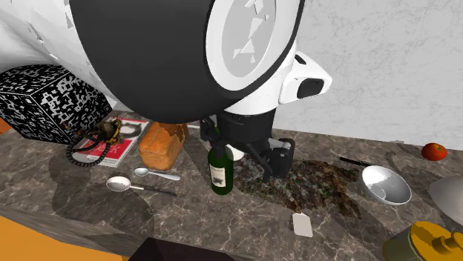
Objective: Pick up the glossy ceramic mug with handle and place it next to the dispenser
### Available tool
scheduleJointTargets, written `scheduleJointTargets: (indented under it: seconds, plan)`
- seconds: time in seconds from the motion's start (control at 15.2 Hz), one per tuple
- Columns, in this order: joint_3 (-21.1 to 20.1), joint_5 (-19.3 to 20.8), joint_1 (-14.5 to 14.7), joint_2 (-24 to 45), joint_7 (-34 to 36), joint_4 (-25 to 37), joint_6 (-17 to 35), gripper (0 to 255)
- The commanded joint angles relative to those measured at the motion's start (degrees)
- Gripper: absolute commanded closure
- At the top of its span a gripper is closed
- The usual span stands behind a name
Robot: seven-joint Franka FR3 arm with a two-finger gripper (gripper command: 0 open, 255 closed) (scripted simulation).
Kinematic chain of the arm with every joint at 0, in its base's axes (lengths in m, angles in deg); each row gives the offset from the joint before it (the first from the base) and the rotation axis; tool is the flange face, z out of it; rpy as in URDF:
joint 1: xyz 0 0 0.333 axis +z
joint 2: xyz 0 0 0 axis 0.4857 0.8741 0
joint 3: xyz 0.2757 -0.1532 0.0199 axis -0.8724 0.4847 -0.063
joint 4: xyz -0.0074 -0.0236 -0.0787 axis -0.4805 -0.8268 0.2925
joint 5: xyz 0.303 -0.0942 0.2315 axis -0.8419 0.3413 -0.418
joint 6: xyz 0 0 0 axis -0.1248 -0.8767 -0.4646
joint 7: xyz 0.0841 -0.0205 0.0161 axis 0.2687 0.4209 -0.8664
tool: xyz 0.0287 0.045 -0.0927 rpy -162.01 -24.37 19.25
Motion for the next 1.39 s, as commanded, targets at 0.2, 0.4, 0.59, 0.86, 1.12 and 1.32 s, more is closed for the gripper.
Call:
scheduleJointTargets:
  seconds: [0.2, 0.4, 0.59, 0.86, 1.12, 1.32]
  plan:
    - [-2.9, -0.5, 0.5, 4.3, 3.0, -0.7, 4.4, 0]
    - [-5.7, -0.6, 0.9, 9.2, 6.1, -0.7, 8.6, 0]
    - [-8.3, -0.4, 1.2, 14.7, 9.2, 0.1, 12.5, 0]
    - [-11.7, 0.8, 1.2, 22.7, 13.7, 2.2, 17.2, 0]
    - [-14.8, 3.1, 1.1, 31.4, 18.6, 5.7, 20.9, 0]
    - [-16.7, 5.7, 1.2, 38.4, 22.5, 9.1, 22.9, 0]
